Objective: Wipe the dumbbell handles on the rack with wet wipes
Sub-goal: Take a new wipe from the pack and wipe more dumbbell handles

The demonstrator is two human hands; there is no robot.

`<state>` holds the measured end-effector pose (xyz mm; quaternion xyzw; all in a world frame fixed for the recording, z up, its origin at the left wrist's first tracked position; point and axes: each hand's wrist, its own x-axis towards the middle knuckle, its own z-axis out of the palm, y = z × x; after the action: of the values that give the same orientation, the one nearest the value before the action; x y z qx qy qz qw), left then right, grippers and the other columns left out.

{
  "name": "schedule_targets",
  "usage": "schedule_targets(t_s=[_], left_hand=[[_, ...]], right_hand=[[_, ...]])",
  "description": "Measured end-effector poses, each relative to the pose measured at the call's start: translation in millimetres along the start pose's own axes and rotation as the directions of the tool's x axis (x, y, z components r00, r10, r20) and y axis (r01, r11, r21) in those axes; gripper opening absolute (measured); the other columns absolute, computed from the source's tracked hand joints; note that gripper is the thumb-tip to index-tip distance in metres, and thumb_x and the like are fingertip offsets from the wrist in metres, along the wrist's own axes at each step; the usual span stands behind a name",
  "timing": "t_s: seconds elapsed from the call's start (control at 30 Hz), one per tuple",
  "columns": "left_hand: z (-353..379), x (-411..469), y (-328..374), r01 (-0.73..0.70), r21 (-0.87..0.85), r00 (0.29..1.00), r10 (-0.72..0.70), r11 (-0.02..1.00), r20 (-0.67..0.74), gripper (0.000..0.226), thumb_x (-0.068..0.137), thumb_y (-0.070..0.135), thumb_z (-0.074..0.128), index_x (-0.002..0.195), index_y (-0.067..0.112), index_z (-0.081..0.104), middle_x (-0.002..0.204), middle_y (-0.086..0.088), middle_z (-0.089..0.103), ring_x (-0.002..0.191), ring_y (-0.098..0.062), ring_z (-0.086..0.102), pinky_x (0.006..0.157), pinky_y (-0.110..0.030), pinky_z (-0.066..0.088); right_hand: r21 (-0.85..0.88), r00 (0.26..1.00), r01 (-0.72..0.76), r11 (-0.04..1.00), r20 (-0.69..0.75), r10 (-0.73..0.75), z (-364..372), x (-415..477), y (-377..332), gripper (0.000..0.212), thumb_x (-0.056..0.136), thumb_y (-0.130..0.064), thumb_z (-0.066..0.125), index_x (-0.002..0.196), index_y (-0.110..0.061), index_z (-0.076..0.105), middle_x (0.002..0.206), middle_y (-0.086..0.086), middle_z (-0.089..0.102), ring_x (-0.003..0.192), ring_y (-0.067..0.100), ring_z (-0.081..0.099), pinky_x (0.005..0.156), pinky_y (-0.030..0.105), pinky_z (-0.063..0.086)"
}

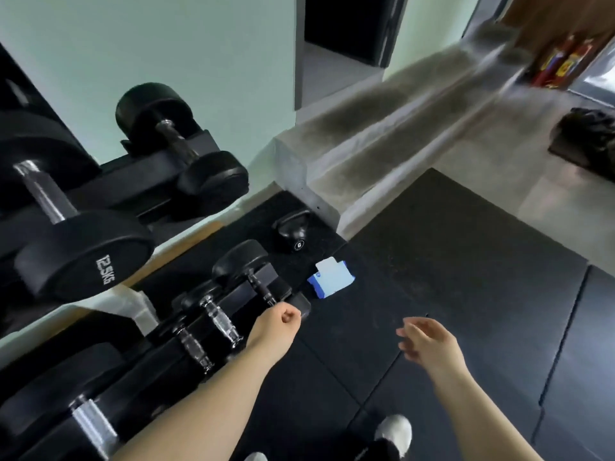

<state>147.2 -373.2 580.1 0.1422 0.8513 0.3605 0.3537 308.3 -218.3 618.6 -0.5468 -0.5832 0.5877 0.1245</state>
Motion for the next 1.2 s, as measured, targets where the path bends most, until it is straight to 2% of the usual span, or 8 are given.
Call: schedule_targets(t_s=[0.1, 0.23, 0.33, 0.47, 0.77, 0.9, 1.03, 1.2], left_hand=[[27.5, 41.0, 15.0, 0.106, 0.0, 0.983, -0.105, 0.994, -0.154, 0.01, 0.093, 0.021, 0.049, 0.098, 0.024, 0.057, 0.098, 0.006, 0.057, 0.088, -0.011, 0.053, 0.071, -0.021, 0.039], [72.1, 76.5, 27.7, 0.266, -0.094, 0.895, -0.282, 0.959, -0.344, 0.024, 0.092, 0.019, 0.051, 0.115, 0.016, 0.059, 0.118, 0.001, 0.058, 0.101, -0.017, 0.057, 0.077, -0.024, 0.042], [107.0, 84.0, 38.9, 0.406, -0.156, 0.824, -0.434, 0.901, -0.364, 0.028, 0.094, 0.019, 0.048, 0.12, 0.016, 0.057, 0.123, -0.001, 0.057, 0.104, -0.017, 0.056, 0.077, -0.022, 0.038], [147.2, 102.7, 57.8, 0.432, -0.213, 0.811, -0.481, 0.876, -0.333, 0.025, 0.094, 0.021, 0.048, 0.117, 0.019, 0.057, 0.119, 0.004, 0.06, 0.11, -0.012, 0.055, 0.082, -0.02, 0.039], [228.2, 255.9, 26.6, 0.388, -0.129, 0.888, -0.408, 0.913, -0.212, 0.024, 0.096, 0.024, 0.044, 0.117, 0.024, 0.054, 0.112, 0.015, 0.058, 0.092, 0.006, 0.048, 0.069, -0.005, 0.036], [285.4, 350.5, -38.6, 0.44, -0.133, 0.863, -0.459, 0.888, -0.209, 0.025, 0.096, 0.024, 0.044, 0.118, 0.023, 0.054, 0.115, 0.012, 0.059, 0.101, -0.003, 0.054, 0.083, -0.018, 0.042], [336.0, 434.5, -97.2, 0.39, -0.012, 0.897, -0.383, 0.921, -0.222, 0.029, 0.096, 0.025, 0.042, 0.125, 0.024, 0.05, 0.119, 0.01, 0.056, 0.107, -0.005, 0.053, 0.081, -0.016, 0.037], [372.2, 502.5, -151.7, 0.269, 0.248, 0.962, -0.245, 0.931, -0.123, 0.034, 0.096, 0.026, 0.041, 0.129, 0.023, 0.046, 0.127, 0.009, 0.052, 0.115, -0.007, 0.049, 0.094, -0.02, 0.038]], right_hand=[[-0.112, 0.991, -0.023, 0.993, 0.126, 0.037, -7.4, 86.4, -16.4, 0.015, 0.09, -0.005, 0.048, 0.082, -0.012, 0.058, 0.075, 0.004, 0.059, 0.058, 0.016, 0.051, 0.053, 0.023, 0.044], [-0.246, 0.952, -0.006, 0.969, 0.294, 0.081, -24.7, 192.8, -40.2, 0.016, 0.091, -0.002, 0.046, 0.082, -0.012, 0.056, 0.071, 0.004, 0.057, 0.054, 0.015, 0.048, 0.049, 0.02, 0.04], [-0.366, 0.926, 0.027, 0.93, 0.359, 0.114, -38.5, 245.6, -51.1, 0.019, 0.09, -0.002, 0.046, 0.079, -0.014, 0.056, 0.072, 0.004, 0.058, 0.056, 0.015, 0.049, 0.054, 0.023, 0.04], [-0.467, 0.893, 0.056, 0.883, 0.42, 0.165, -27.1, 304.4, -57.8, 0.015, 0.089, -0.003, 0.047, 0.083, -0.013, 0.056, 0.073, 0.003, 0.058, 0.058, 0.015, 0.05, 0.054, 0.025, 0.039], [-0.533, 0.836, 0.185, 0.825, 0.527, 0.153, 61.1, 458.1, 24.1, 0.011, 0.087, -0.006, 0.052, 0.087, -0.015, 0.059, 0.072, 0.001, 0.061, 0.065, 0.016, 0.055, 0.066, 0.032, 0.045], [-0.598, 0.84, 0.183, 0.781, 0.508, 0.192, 100.3, 550.1, 110.8, 0.012, 0.086, -0.007, 0.053, 0.095, -0.013, 0.058, 0.069, 0.002, 0.057, 0.064, 0.018, 0.052, 0.06, 0.029, 0.042], [-0.602, 0.837, 0.237, 0.763, 0.525, 0.154, 138.3, 631.7, 186.3, 0.02, 0.085, -0.007, 0.053, 0.104, -0.01, 0.059, 0.073, 0.001, 0.057, 0.06, 0.015, 0.049, 0.056, 0.024, 0.041], [-0.618, 0.739, 0.427, 0.66, 0.659, 0.138, 186.8, 691.2, 253.6, 0.032, 0.088, -0.014, 0.052, 0.12, -0.016, 0.054, 0.089, -0.005, 0.051, 0.065, 0.011, 0.048, 0.053, 0.019, 0.039]])
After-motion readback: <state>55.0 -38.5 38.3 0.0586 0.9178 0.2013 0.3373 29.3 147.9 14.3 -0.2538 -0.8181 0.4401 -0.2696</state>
